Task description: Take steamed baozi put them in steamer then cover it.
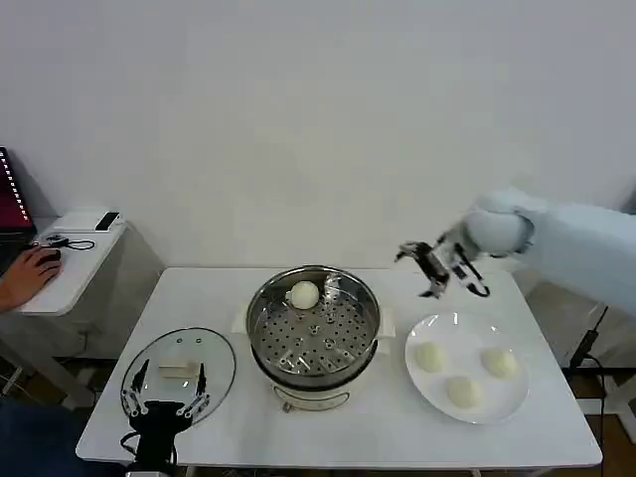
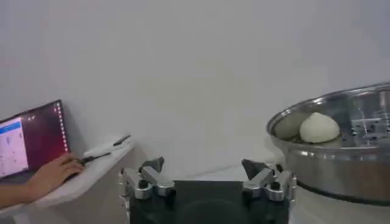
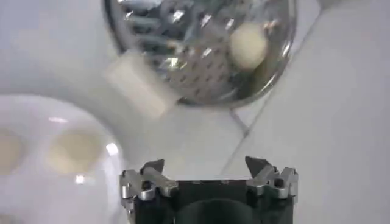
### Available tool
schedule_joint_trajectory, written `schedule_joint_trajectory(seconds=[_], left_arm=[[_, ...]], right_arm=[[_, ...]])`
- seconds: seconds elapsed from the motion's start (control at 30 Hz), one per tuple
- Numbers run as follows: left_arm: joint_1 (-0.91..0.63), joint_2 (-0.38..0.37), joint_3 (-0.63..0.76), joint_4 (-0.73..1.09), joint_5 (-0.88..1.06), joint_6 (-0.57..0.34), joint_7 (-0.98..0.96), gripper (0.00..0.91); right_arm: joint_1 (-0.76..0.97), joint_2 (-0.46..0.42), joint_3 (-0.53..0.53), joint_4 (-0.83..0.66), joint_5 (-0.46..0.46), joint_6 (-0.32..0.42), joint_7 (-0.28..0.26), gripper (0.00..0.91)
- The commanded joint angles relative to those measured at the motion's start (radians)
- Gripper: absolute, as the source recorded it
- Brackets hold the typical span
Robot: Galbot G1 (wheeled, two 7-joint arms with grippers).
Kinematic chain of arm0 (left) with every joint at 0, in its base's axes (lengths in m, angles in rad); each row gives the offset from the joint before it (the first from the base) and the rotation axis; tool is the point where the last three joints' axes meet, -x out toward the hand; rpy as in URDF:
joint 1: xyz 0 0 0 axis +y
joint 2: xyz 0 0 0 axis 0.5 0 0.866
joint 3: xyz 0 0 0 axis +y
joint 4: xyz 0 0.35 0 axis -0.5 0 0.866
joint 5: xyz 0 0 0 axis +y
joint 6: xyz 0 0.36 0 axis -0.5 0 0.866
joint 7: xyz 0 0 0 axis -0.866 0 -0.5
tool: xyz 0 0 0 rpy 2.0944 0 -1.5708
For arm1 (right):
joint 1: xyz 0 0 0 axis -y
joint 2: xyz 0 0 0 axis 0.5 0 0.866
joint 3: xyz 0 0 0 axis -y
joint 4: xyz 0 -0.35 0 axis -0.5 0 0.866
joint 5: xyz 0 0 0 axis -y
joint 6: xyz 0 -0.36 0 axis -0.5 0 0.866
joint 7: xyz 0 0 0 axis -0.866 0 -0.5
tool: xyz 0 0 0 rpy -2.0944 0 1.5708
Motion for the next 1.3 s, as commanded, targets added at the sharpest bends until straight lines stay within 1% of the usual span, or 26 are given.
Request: schedule_joint_trajectory(seconds=[0.03,0.13,0.17,0.23,0.27,0.3,0.37,0.5,0.63,0.8,1.17,1.2,1.27,1.3], left_arm=[[-0.01,0.006,0.001,0.004,-0.001,0.001,0.001,0.907],[-0.009,0.002,0.003,0.009,0.004,0.001,0.001,0.907],[-0.008,-0.001,0.003,0.01,0.005,0.001,0.001,0.907],[-0.006,-0.003,0.002,0.011,0.008,0.001,0.0,0.907],[-0.005,-0.004,0.003,0.01,0.01,0.001,0.0,0.907],[-0.004,-0.004,0.003,0.009,0.011,0.001,0.001,0.907],[-0.004,-0.005,0.003,0.009,0.014,0.002,0.001,0.907],[-0.004,-0.006,0.002,0.009,0.019,0.005,0.002,0.907],[-0.004,-0.007,0.002,0.011,0.021,0.006,0.003,0.907],[-0.005,-0.007,0.001,0.013,0.021,0.008,0.004,0.907],[-0.003,-0.01,0.0,0.014,0.021,0.007,0.003,0.907],[-0.002,-0.01,-0.001,0.014,0.021,0.007,0.003,0.907],[-0.001,-0.01,-0.002,0.014,0.021,0.007,0.002,0.907],[-0.001,-0.011,-0.003,0.013,0.021,0.007,0.003,0.907]], right_arm=[[-0.103,-0.151,0.002,0.065,-0.009,-0.075,-0.003,0.907],[-0.188,-0.146,0.049,0.05,-0.017,-0.081,-0.004,0.907],[-0.24,-0.142,0.078,0.042,-0.025,-0.081,-0.004,0.907],[-0.276,-0.136,0.103,0.032,-0.024,-0.087,-0.001,0.907],[-0.321,-0.126,0.134,0.02,-0.018,-0.104,0.006,0.907],[-0.331,-0.124,0.14,0.017,-0.017,-0.108,0.008,0.907],[-0.389,-0.103,0.18,-0.005,-0.014,-0.139,0.02,0.907],[-0.456,-0.073,0.23,-0.047,-0.02,-0.164,0.02,0.907],[-0.488,-0.039,0.262,-0.096,-0.027,-0.178,0.004,0.907],[-0.51,-0.006,0.275,-0.13,0.007,-0.192,-0.011,0.907],[-0.546,0.082,0.33,-0.209,0.0,-0.194,0.018,0.907],[-0.547,0.088,0.331,-0.215,-0.002,-0.196,0.019,0.887],[-0.55,0.1,0.334,-0.225,-0.01,-0.204,0.02,0.877],[-0.552,0.103,0.337,-0.23,-0.016,-0.204,0.02,0.846]])
